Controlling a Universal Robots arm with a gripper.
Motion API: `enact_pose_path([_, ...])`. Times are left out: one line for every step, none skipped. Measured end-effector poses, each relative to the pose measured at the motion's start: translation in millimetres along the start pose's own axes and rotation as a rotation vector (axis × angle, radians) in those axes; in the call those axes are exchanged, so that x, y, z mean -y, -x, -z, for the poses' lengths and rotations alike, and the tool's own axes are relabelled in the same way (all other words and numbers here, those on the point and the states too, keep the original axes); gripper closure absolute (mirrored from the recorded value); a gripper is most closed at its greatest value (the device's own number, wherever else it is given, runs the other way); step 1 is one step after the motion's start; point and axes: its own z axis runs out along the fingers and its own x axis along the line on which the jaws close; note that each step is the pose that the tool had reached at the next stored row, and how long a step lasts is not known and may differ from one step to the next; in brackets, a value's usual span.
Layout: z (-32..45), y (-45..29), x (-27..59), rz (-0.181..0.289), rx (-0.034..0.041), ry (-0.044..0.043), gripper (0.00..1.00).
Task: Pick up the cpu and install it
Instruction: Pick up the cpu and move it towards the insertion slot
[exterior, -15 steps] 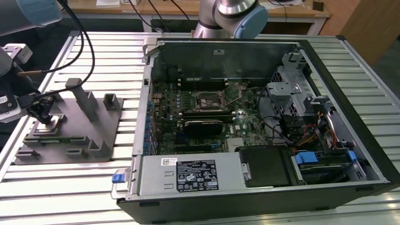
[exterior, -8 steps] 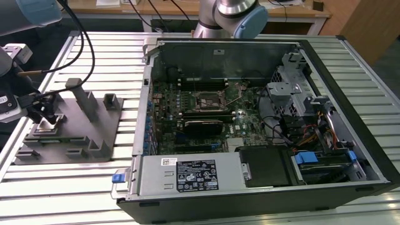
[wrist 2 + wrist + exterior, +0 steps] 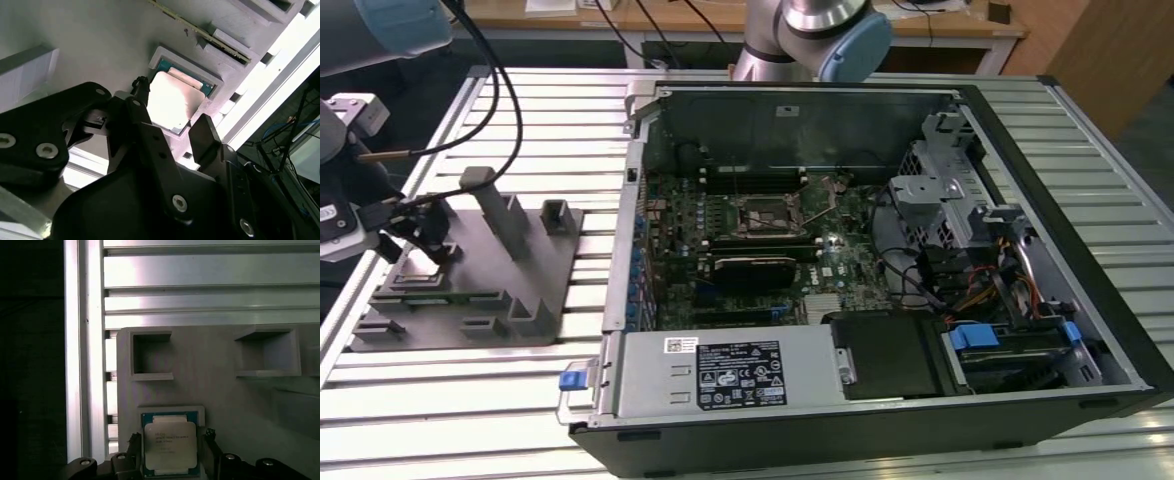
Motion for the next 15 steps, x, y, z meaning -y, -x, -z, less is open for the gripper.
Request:
enact_pose_path([-0.7,0.0,0.0,0.001,-0.0001,0.0000,0.41])
enact_pose_path([-1.3,-0.1,0.1,0.003,-0.0005,-0.0001,0.41])
enact_pose_path([-2.0,-0.1,0.1,0.007,-0.0007,-0.0001,0.41])
enact_pose_path([-2.7,-0.1,0.1,0.010,-0.0008,-0.0001,0.41])
enact_pose_path([-3.4,-0.1,0.2,0.013,-0.0009,-0.0002,0.41])
enact_pose_path([-3.9,-0.2,0.2,0.016,-0.0012,-0.0005,0.41])
enact_pose_path([-4.3,-0.2,0.3,0.018,-0.0013,-0.0010,0.41])
enact_pose_path([-4.8,-0.2,0.3,0.020,-0.0014,-0.0013,0.41])
enact_pose_path([-5.2,-0.2,0.3,0.022,-0.0015,-0.0016,0.41])
enact_pose_path([-5.6,-0.2,0.3,0.027,-0.0016,-0.0017,0.41])
enact_pose_path([-5.9,-0.3,0.3,0.034,-0.0020,-0.0020,0.41])
enact_pose_path([-6.2,-0.3,0.3,0.040,-0.0024,-0.0023,0.41])
enact_pose_path([-6.5,-0.4,0.4,0.042,-0.0024,-0.0029,0.41])
enact_pose_path([-6.9,-0.6,0.4,0.043,-0.0023,-0.0033,0.41])
enact_pose_path([-7.2,-0.7,0.4,0.043,-0.0023,-0.0036,0.41])
